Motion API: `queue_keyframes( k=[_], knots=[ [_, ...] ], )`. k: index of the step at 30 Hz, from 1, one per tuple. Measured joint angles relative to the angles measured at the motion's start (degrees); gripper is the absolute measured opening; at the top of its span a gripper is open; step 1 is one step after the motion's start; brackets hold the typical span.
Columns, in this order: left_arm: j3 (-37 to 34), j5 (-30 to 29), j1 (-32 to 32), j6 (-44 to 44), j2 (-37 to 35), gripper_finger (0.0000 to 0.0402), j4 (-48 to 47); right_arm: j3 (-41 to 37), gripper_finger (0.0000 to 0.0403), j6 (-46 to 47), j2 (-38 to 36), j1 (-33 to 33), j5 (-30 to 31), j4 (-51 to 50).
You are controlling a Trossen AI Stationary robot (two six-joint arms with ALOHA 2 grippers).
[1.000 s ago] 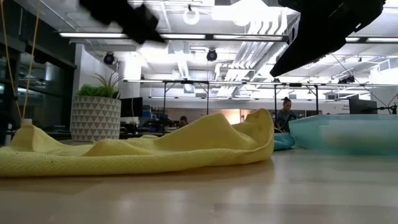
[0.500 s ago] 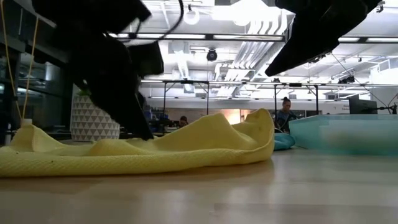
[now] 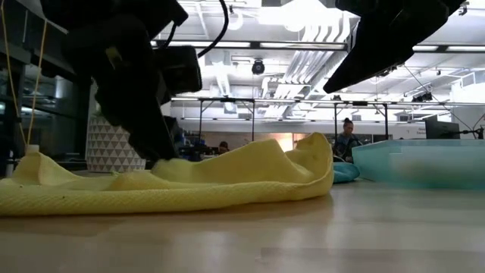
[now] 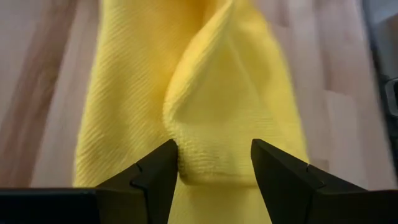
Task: Fold microfiber towels
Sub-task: Fold the yellow microfiber cloth
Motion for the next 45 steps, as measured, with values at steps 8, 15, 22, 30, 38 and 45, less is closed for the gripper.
queue_keyframes(
  k=[8, 15, 22, 30, 38, 45],
  knots=[
    [0.00, 4.19, -0.02, 0.27, 0.00, 0.0193, -0.49, 0.00, 0.0000, 0.00, 0.00, 0.00, -0.02, 0.00],
    [0.00, 2.94, 0.02, 0.25, 0.00, 0.0166, -0.45, 0.00, 0.0000, 0.00, 0.00, 0.00, -0.02, 0.07],
    [0.00, 0.95, 0.02, 0.22, 0.00, 0.0062, -0.12, 0.00, 0.0000, 0.00, 0.00, 0.00, -0.02, 0.07],
    [0.99, -6.93, 0.02, 3.05, -7.59, 0.0006, -4.82, 0.00, 0.0000, 0.63, 0.00, 0.02, 5.03, 1.42],
    [1.95, -22.00, -1.91, 3.68, -19.27, 0.0002, -16.35, 0.11, 0.0003, 4.53, 1.41, -1.13, 6.12, 1.64],
    [1.95, -36.99, -5.67, 3.22, -23.29, 0.0002, -19.74, 0.04, 0.0047, 4.11, 8.16, -4.77, 4.79, 1.92]
  ],
)
